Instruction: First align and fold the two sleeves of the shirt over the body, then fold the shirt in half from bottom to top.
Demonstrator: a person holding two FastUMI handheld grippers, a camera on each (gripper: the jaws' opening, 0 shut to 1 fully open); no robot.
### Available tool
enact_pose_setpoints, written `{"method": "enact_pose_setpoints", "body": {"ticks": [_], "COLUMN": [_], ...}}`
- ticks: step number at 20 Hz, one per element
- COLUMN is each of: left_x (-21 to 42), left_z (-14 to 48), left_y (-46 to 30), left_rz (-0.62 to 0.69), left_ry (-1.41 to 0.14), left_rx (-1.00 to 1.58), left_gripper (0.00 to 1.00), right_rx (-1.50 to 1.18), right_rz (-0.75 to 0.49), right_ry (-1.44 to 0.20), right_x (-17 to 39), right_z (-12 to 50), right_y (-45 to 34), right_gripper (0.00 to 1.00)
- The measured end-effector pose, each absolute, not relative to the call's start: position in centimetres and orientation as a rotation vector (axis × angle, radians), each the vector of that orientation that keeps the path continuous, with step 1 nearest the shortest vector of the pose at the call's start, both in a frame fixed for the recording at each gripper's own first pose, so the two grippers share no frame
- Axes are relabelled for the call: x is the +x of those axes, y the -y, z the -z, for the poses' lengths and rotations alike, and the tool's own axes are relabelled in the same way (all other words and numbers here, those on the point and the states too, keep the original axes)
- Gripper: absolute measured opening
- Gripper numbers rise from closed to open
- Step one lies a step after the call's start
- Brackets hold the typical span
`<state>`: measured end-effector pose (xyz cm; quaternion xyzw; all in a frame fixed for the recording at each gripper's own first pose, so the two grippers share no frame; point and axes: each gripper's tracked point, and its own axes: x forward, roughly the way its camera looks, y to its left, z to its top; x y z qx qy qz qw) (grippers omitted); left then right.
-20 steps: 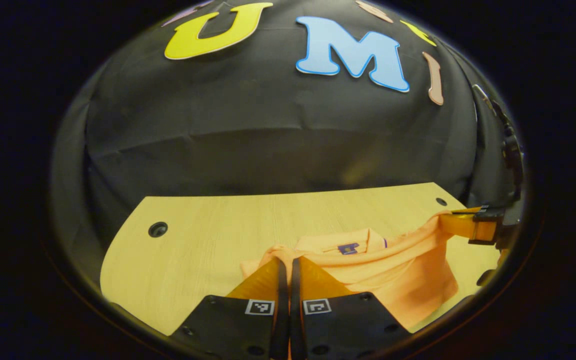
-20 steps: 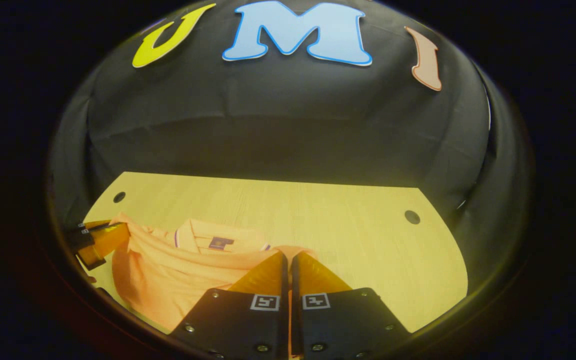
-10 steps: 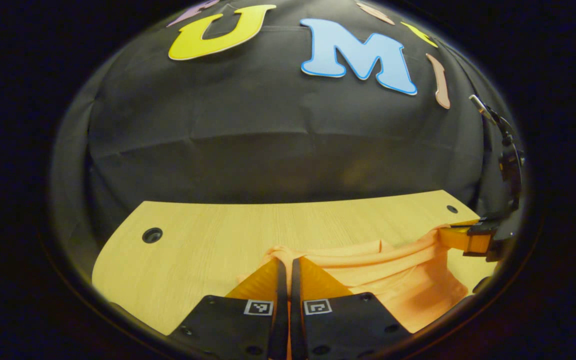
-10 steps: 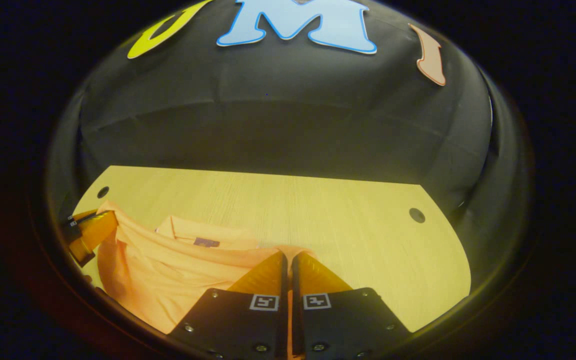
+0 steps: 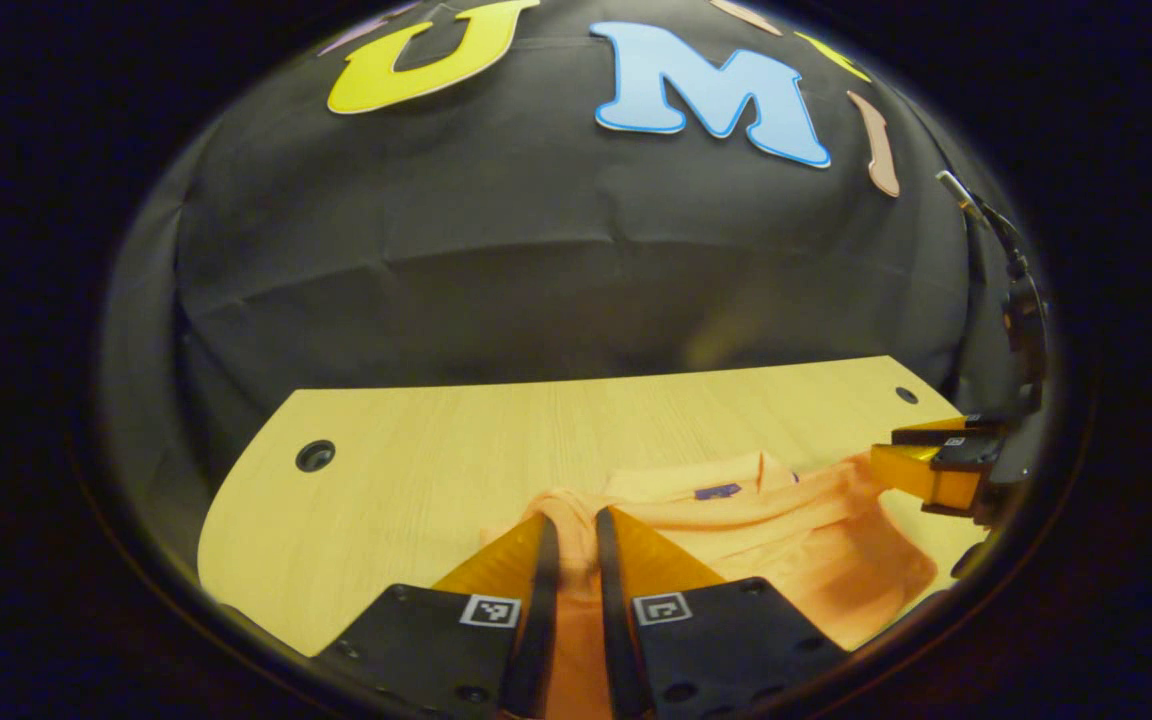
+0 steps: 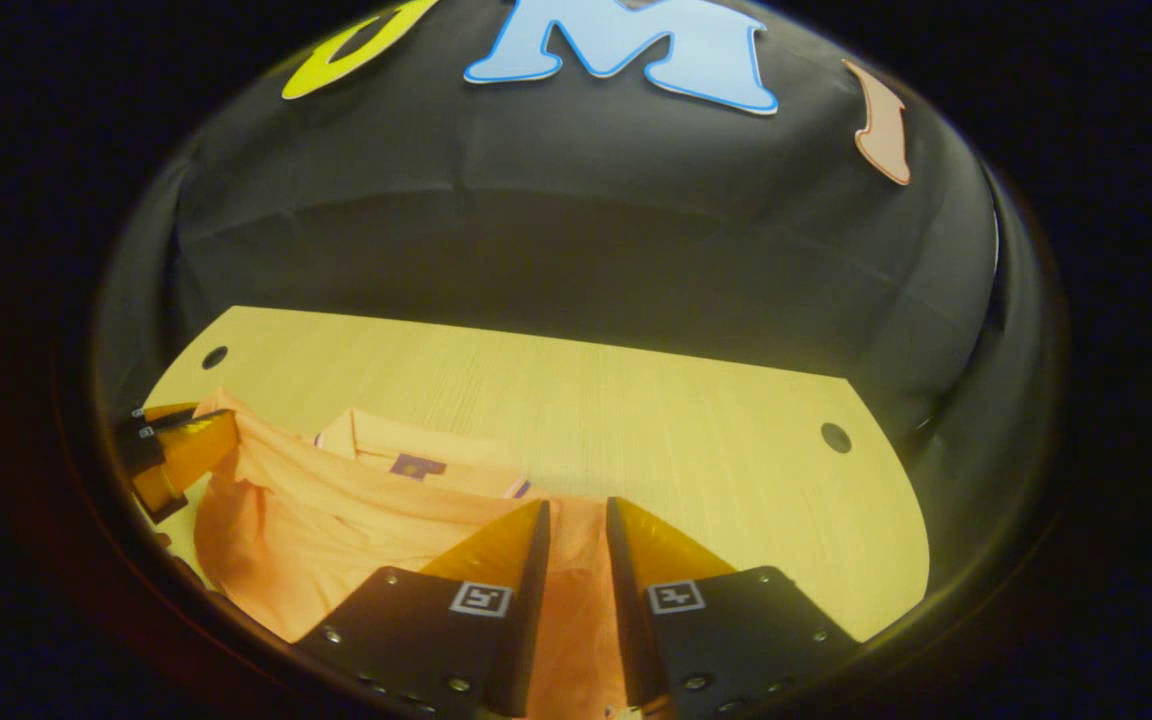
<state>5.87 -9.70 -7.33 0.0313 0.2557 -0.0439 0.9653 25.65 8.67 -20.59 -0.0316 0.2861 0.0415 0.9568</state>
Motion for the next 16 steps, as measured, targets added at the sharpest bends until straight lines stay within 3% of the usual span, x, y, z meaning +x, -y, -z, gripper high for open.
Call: {"method": "enact_pose_setpoints", "body": {"ticks": [2,3,6,7,10,11,12,16], "left_x": [5.1,4.8,3.5,3.1,1.7,1.2,0.5,-2.2], "left_z": [6.0,5.3,3.1,2.5,-0.1,-0.9,-1.6,-4.7], "left_y": [9.7,9.7,9.9,10.1,10.2,10.4,10.6,11.5], "left_rz": [0.079,0.074,0.063,0.063,0.055,0.057,0.056,0.05], "left_ry": [-0.498,-0.488,-0.454,-0.444,-0.407,-0.391,-0.376,-0.315], "left_rx": [0.067,0.07,0.066,0.059,0.055,0.055,0.058,0.05], "left_gripper": [0.47,0.51,0.67,0.69,0.83,0.83,0.87,0.89], "right_rx": [-0.06,-0.058,-0.053,-0.057,-0.07,-0.073,-0.08,-0.114], "right_rz": [-0.092,-0.094,-0.106,-0.109,-0.114,-0.115,-0.114,-0.115], "right_ry": [-0.558,-0.549,-0.511,-0.498,-0.446,-0.424,-0.403,-0.306], "right_x": [25.0,24.8,23.6,23.3,21.8,21.2,20.7,17.9], "right_z": [19.6,19.0,17.3,16.6,14.4,13.4,12.6,8.8], "right_y": [-8.4,-8.2,-7.8,-7.6,-6.9,-6.7,-6.4,-5.6], "right_gripper": [0.48,0.54,0.58,0.71,0.75,0.83,0.84,0.88]}}
